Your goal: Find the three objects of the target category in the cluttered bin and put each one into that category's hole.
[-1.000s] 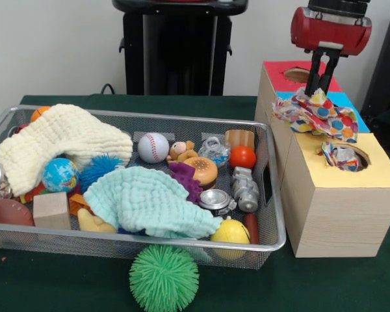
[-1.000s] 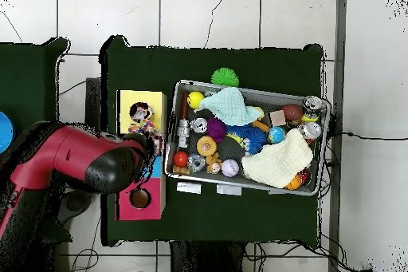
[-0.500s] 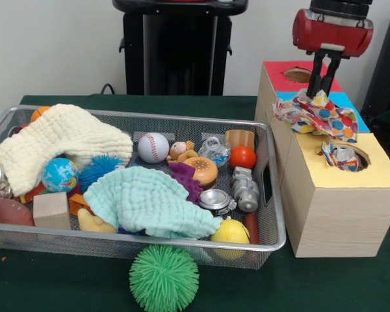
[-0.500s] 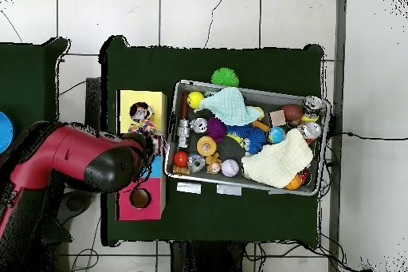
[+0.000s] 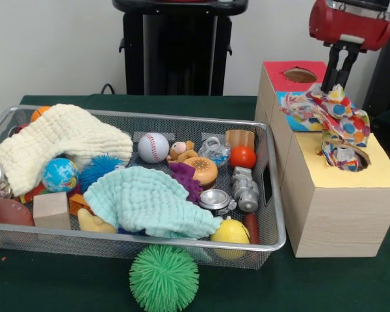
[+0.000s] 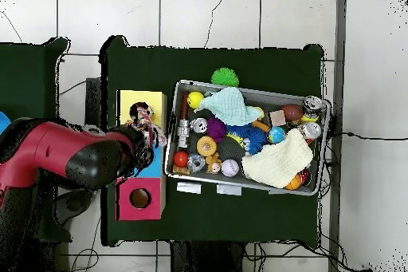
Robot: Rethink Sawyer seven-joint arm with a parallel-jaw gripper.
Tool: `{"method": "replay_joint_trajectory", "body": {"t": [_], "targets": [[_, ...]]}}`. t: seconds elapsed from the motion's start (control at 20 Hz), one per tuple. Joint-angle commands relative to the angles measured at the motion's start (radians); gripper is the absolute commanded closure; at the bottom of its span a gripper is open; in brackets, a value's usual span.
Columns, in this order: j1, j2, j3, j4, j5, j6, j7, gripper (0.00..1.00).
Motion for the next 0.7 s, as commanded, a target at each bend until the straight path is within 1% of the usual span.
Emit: {"method": "replay_joint_trajectory", "body": {"t": [0.05,0.3,0.55,0.7], "targets": [[-0.063,0.021,-0.037,-0.195,0.108,-0.031,0.317,1.0],[-0.075,0.034,-0.061,-0.205,0.124,-0.023,0.324,1.0],[-0.075,0.054,-0.052,-0.197,0.133,-0.004,0.332,1.0],[-0.07,0.063,-0.034,-0.191,0.135,0.007,0.337,1.0]]}}
